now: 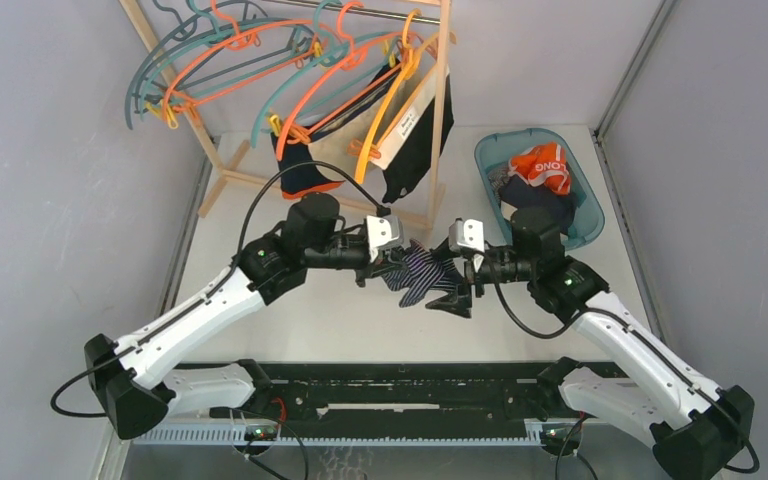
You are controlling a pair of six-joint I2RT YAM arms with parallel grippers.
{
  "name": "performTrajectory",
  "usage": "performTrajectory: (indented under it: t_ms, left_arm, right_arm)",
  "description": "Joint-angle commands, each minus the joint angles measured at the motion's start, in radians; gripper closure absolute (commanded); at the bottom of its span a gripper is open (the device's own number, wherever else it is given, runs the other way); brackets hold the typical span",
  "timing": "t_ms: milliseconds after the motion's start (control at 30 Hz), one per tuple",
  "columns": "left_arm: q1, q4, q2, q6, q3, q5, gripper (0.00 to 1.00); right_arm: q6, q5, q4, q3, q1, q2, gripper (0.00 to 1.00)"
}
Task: Remove the underwear clipped to the hanger
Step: Place the underwear in the bin.
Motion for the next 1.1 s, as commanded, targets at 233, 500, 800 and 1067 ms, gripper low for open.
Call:
performTrajectory:
  t_ms: [233,500,800,1067]
  left_arm:
    - [-0.046,0.126,0.008,-0.098,-0.001,0.059,0.86]
    - [-0.045,0.121,-0.067,-0.040,-0.036,0.008,0.60]
    - [-0.045,0.109,-0.206,0.048,-0.062,-0.261,0.12]
    - [-0.042,0.104,-0.300,0.099,-0.051,-0.513,0.00]
  right_arm:
    - [-0.107,0.031,-0.005,0.000,0.055,0.014,0.50]
    - [-0.151,0.070,-0.035,0.000,-0.001,-0.011,1.00]
    - [-0.009,0.476,0.067,0.000,-0.140,-0.029,1.00]
    - [0.113,0.841,0.183,0.000,-0.297,-0.006,1.00]
